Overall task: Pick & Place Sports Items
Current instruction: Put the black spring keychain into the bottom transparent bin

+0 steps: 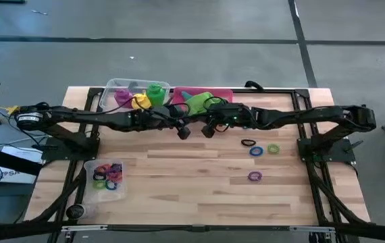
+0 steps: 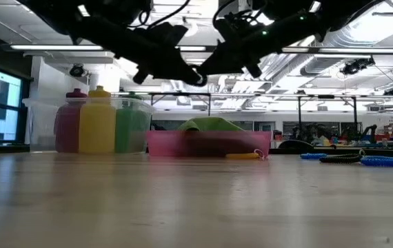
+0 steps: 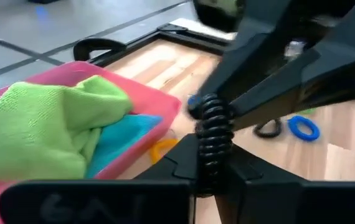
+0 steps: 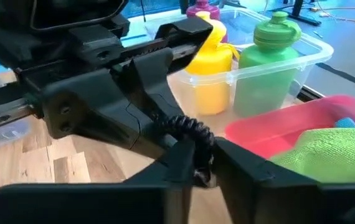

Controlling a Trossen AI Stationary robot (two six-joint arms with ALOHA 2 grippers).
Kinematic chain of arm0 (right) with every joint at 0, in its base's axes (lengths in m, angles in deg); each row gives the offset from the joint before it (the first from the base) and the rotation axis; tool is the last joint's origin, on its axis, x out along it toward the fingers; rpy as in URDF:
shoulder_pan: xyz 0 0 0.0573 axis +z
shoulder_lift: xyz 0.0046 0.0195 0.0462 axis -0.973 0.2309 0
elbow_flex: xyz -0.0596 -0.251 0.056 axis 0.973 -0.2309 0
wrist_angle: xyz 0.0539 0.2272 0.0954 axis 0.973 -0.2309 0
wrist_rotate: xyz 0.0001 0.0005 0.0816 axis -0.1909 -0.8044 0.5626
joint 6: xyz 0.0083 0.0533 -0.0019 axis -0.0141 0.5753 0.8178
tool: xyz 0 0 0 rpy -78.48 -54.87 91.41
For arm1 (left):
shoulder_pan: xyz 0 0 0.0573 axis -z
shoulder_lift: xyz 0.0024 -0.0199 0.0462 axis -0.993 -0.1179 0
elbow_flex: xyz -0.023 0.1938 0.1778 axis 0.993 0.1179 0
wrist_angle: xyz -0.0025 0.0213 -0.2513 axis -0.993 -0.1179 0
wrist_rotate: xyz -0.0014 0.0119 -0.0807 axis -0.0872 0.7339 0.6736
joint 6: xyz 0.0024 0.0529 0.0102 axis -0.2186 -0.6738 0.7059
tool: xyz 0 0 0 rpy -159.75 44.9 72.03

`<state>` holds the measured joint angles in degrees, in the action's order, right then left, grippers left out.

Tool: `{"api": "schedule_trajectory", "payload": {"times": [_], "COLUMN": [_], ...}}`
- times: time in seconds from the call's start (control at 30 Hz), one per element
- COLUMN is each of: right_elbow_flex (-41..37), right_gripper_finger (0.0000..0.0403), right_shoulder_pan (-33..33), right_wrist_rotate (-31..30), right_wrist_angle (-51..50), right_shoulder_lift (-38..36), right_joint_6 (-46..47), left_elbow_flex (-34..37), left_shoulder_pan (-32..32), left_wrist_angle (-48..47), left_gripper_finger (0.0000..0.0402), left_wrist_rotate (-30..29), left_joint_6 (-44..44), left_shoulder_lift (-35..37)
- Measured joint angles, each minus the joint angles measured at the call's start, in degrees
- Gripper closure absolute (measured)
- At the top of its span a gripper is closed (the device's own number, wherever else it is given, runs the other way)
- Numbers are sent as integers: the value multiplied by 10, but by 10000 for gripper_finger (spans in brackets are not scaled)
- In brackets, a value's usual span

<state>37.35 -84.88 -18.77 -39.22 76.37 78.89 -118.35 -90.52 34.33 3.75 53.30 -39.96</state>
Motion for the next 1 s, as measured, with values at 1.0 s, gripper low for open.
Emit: {"api": "schedule_trajectory", "payload": {"times": [1.0], "right_elbow_flex": [0], "right_gripper_finger": [198], "right_shoulder_pan": [0], "right_wrist_rotate": [20], "right_wrist_angle": [8], "right_shoulder_lift": [0], "right_joint_6": [74], "left_elbow_flex": [-1], "left_shoulder_pan": [-6], "left_wrist_angle": [-225], "left_gripper_finger": [394], "left_wrist_rotate": [2], "left_joint_6": [-11], "left_shoulder_lift": [89]}}
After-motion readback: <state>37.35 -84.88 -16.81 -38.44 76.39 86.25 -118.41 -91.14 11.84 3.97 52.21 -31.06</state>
